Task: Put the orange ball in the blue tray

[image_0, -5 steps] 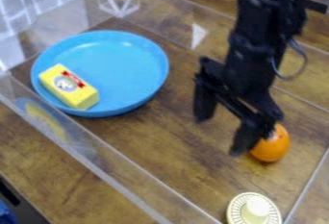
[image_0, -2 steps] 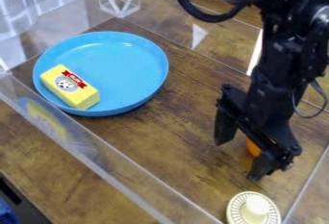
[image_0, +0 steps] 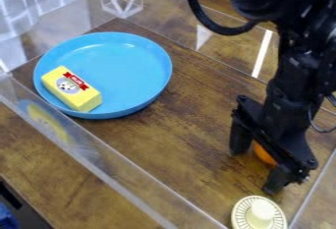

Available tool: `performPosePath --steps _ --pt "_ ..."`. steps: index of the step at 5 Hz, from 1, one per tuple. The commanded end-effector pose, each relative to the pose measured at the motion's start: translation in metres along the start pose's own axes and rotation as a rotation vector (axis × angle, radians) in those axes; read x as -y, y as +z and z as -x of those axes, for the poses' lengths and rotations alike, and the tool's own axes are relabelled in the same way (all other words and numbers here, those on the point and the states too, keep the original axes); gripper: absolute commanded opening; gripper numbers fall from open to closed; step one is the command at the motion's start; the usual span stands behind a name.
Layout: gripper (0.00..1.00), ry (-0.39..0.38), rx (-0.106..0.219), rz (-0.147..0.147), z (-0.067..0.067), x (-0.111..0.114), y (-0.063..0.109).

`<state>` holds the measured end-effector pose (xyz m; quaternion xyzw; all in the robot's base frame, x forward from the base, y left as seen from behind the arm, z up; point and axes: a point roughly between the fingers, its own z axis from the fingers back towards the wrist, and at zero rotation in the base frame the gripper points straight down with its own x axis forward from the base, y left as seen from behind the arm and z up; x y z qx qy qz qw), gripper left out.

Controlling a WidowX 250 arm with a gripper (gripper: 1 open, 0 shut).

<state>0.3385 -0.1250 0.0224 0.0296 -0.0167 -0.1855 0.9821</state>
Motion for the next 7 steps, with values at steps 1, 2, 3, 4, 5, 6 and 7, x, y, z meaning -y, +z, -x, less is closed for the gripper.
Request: performPosePath --steps 1,2,3,4,5,6,7 --pt "1.0 -0.013 0.075 -0.011 -0.016 0.004 0.015" --pt "1.0 -0.018 0.089 -0.02 -0.023 0.003 0.016" --pt "1.0 -0.025 0.103 -0.029 -0.027 0.002 0.017" --pt "1.0 -0.026 0.111 -0.033 -0.03 0.001 0.016" --pt "1.0 -0.025 0.118 -0.035 -0.032 0.0 0.015" --pt "1.0 -0.022 0.125 -0.035 -0.033 -0.002 0.014" --pt "1.0 -0.017 0.132 -0.034 -0.034 -0.004 0.013"
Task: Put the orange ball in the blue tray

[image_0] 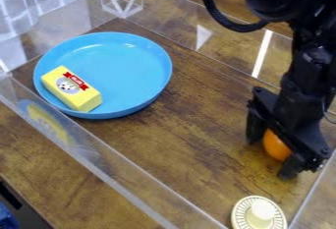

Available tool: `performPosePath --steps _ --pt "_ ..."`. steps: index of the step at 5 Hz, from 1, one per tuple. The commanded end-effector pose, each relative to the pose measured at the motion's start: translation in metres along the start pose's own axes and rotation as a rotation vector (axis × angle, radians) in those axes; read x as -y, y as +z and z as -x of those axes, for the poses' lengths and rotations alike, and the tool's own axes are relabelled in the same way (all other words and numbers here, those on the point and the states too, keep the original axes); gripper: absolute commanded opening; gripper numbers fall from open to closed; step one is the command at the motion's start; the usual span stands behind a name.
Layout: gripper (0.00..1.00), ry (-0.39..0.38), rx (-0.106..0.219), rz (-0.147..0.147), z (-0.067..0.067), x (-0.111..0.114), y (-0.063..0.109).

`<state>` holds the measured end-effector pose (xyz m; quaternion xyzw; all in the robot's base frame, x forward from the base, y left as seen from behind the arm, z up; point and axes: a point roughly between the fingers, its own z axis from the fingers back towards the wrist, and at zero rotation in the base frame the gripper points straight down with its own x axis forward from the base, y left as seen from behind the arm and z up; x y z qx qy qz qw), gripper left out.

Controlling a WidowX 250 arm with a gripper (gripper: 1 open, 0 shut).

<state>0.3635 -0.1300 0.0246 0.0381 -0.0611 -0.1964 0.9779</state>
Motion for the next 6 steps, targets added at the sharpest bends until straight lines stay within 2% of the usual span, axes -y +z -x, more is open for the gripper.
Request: performPosePath --steps 1,3,4,5,6 --pt "1.0 0.011 0.053 0.002 -0.0101 -0.0018 0.0108" --pt "1.0 0.028 0.065 0.018 -0.0096 -0.0058 0.012" --pt "0.0 0.028 0.065 0.019 -0.0098 -0.0065 0.011" --pt "0.0 0.024 0.061 0.016 -0.0095 -0.0077 0.0115" --pt "0.0 0.027 0.045 0.012 -0.0075 -0.0102 0.0191"
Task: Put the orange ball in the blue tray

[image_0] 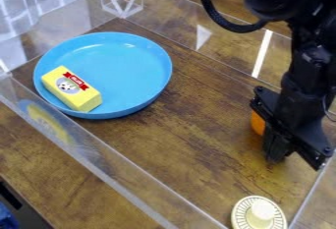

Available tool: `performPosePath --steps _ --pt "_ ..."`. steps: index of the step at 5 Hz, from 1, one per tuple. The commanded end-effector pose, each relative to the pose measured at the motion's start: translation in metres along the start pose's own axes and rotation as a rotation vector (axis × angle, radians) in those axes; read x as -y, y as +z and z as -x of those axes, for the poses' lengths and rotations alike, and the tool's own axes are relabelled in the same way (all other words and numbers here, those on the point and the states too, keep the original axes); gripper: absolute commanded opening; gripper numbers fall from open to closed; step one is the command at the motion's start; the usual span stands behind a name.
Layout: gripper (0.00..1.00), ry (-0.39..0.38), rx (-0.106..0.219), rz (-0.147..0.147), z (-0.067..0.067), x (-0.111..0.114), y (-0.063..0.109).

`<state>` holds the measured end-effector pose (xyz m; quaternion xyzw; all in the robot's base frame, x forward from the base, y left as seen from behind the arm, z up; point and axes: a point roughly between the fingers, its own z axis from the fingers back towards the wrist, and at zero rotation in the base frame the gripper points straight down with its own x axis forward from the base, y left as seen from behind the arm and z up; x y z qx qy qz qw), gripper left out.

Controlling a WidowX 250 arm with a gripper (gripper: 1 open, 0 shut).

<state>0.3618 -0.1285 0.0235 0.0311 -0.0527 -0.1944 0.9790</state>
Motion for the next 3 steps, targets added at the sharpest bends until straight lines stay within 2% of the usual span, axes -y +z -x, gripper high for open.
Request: performPosePath --steps 1,3 --pt "0.0 0.022 0.045 -0.011 -0.007 -0.012 0.028" --pt "0.0 0.023 0.022 -0.03 -0.004 -0.019 0.049"
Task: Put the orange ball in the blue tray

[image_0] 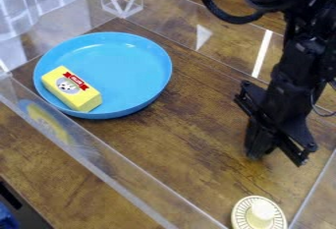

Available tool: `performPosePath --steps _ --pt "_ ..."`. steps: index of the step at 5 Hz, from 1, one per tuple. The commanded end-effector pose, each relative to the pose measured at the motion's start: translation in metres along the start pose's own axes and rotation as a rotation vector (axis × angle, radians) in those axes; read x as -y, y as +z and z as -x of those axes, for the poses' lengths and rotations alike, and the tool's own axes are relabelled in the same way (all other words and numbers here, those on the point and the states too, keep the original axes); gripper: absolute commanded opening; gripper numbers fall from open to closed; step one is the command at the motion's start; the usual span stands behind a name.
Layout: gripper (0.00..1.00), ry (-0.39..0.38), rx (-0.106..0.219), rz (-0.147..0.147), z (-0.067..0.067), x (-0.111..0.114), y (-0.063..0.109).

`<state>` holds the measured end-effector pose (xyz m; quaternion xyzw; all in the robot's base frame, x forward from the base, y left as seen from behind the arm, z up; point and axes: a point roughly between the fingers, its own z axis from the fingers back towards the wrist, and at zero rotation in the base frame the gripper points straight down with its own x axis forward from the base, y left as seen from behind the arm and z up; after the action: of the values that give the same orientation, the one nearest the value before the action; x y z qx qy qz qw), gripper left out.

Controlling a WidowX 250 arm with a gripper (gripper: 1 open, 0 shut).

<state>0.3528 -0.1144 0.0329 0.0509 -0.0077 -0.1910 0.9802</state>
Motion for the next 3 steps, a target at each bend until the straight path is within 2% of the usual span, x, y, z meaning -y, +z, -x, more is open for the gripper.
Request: performPosePath --steps 1,2,3 --pt "0.0 0.04 0.118 -0.023 -0.009 -0.016 0.058" --pt "0.0 0.112 0.138 -0.069 -0.002 -0.036 0.1" --pt "0.0 0.214 0.154 -0.12 0.009 -0.055 0.13"
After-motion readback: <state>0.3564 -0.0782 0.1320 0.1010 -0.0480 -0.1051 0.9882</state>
